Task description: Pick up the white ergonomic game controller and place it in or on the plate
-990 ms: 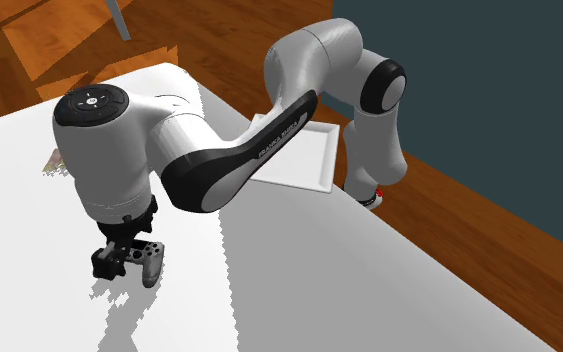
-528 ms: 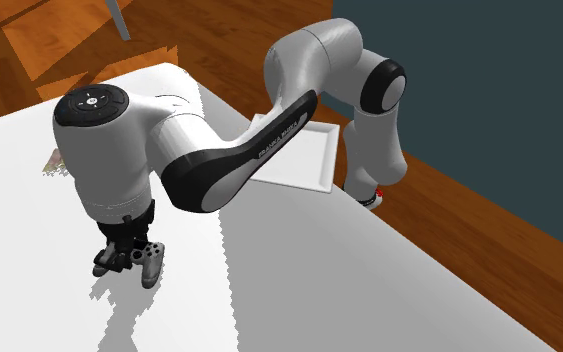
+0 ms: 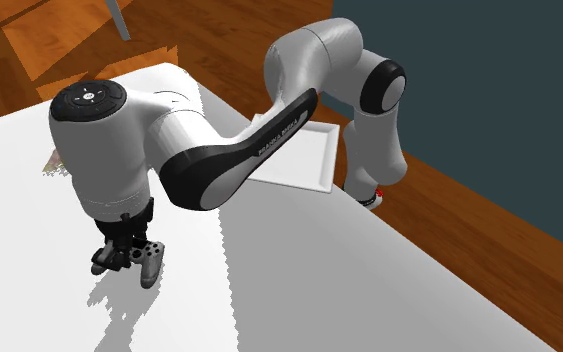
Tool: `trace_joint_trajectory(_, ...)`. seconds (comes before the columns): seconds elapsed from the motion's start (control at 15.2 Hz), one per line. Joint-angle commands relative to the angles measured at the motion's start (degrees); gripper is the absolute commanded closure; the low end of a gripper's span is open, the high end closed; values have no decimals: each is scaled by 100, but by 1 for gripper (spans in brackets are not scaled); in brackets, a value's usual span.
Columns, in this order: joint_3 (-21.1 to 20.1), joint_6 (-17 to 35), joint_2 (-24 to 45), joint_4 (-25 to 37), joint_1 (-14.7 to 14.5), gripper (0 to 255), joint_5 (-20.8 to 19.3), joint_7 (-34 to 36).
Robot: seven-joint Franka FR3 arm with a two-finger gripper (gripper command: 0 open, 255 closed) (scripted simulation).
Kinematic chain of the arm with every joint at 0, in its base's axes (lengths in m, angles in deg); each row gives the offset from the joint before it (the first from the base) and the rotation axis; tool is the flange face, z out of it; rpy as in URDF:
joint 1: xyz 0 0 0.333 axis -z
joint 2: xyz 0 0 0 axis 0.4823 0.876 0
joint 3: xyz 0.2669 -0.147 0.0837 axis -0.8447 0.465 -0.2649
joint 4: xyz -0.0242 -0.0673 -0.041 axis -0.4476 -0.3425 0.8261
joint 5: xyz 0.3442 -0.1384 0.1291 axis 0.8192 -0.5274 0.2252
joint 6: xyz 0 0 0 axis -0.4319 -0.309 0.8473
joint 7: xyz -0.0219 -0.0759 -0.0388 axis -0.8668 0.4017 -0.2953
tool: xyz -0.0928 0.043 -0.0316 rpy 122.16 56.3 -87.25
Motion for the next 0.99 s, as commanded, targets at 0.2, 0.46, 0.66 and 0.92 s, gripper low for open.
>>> trace_joint_trajectory(0.2, -10, -407, 87, 493, -42, 255, -14, -46)
trace_joint_trajectory(0.46, -18, -768, 199, 962, -94, 255, -45, -79)
trace_joint_trajectory(0.66, -22, -1056, 312, 1360, -144, 255, -81, -104)
trace_joint_trajectory(0.92, -26, -1476, 512, 1974, -236, 255, -150, -138)
